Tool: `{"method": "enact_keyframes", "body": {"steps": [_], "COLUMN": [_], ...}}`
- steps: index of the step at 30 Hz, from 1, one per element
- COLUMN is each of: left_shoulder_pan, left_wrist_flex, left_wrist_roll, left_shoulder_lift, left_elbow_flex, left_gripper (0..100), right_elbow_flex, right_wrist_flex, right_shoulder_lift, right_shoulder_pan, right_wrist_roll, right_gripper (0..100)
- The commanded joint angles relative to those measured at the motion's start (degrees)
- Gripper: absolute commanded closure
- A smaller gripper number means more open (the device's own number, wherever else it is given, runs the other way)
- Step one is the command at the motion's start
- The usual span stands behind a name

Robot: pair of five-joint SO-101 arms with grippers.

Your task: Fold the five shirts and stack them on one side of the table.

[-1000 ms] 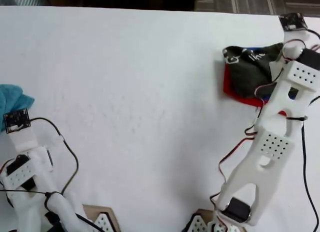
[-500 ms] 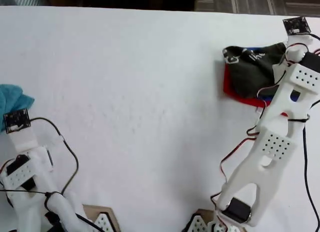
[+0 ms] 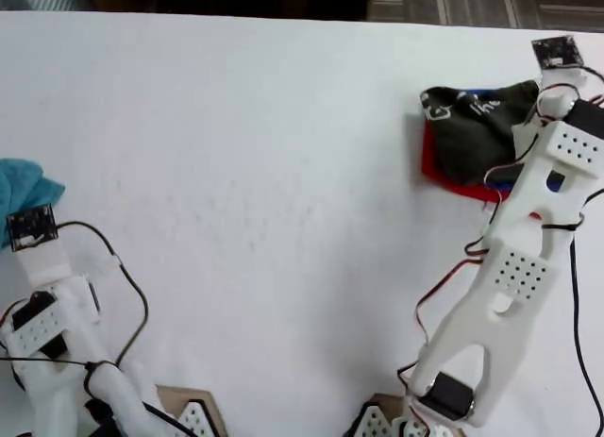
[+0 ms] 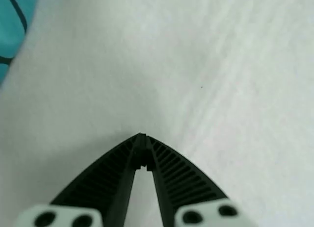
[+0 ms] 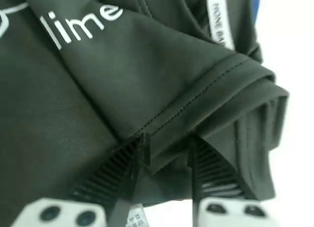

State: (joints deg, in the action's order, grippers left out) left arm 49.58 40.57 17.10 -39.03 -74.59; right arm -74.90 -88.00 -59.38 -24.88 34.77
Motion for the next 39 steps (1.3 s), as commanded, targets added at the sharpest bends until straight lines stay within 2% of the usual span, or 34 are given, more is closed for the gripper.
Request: {"method": "enact_keyframes", "body": {"steps": [1,7,10,23,33,39], "left_shoulder_pan": [0.2,0.2,0.2,0.2,0.2,0.2], "left_wrist_flex": [-0.8,-0.8,-0.8,-0.8,-0.8,-0.8], "left_wrist_roll": [-0.4,-0.4,-0.4,-0.4,-0.4,-0.4], "left_shoulder_lift": [-1.4,-1.4,-1.4,-1.4,-1.4,-1.4], "left_elbow_flex": [0.2,0.2,0.2,0.2,0.2,0.2], "left_gripper": [97,97,97,97,97,97], "right_elbow_flex": [-1.2,-1.6,-1.6,-1.6,-1.6,-1.6], "right_wrist_flex": [-0.4,0.0,2.2,15.0,22.6,32.8], "right_shoulder_lift": [-0.8,-1.1,0.7,3.7,3.8,-0.2], "right_shoulder_pan": [0.3,0.0,0.1,0.3,0.6,1.4], "right_wrist_roll": [-0.1,-0.4,-0.4,-0.5,-9.7,-16.1], "right_gripper": [90.2,90.9,98.5,97.8,97.5,97.4]}}
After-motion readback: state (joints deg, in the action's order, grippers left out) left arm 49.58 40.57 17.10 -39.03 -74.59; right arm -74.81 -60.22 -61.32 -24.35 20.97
